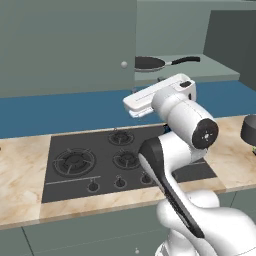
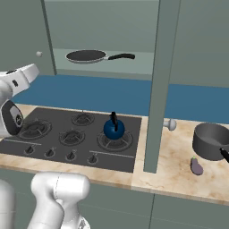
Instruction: Pick the pan from the cabinet and place it on the stove. Then turn on the stove burner for the pan.
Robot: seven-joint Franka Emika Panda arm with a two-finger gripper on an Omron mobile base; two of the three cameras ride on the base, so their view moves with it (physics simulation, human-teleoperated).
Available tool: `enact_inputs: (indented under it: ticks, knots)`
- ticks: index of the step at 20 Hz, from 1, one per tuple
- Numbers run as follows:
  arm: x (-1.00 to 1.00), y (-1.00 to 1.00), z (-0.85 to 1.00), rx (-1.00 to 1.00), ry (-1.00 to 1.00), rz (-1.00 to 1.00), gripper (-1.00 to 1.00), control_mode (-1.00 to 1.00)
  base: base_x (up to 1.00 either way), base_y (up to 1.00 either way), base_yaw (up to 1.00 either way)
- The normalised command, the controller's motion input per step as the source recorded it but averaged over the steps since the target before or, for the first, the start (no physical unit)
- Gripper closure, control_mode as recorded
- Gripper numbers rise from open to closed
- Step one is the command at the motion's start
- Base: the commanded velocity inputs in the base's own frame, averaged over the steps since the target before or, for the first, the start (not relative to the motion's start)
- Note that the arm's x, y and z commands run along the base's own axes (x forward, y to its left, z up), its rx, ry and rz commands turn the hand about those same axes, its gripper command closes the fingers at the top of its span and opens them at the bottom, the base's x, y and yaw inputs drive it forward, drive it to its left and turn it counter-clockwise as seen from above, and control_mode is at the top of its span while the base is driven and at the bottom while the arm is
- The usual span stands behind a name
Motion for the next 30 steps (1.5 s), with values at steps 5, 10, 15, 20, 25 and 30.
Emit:
enact_inputs:
  ticks: [5, 10, 15, 20, 25, 30]
  knots:
    - [0.16, 0.12, 0.0, 0.06, -0.01, 0.04, -1.0, -1.0, 0.0, 0.0, 0.0]
    - [0.22, 0.09, 0.01, 0.06, 0.0, 0.0, -1.0, -1.0, 0.0, 0.0, 0.0]
    - [0.2, 0.06, 0.02, 0.04, 0.0, 0.0, -1.0, -1.0, 0.0, 0.0, 0.0]
    - [0.23, 0.0, 0.04, 0.05, -0.01, 0.0, -1.0, -1.0, 0.0, 0.0, 0.0]
    - [0.33, 0.0, 0.01, 0.05, 0.0, -0.02, -1.0, -1.0, 0.0, 0.0, 0.0]
    - [0.33, 0.01, 0.0, 0.05, 0.0, -0.03, -1.0, -1.0, 0.0, 0.0, 0.0]
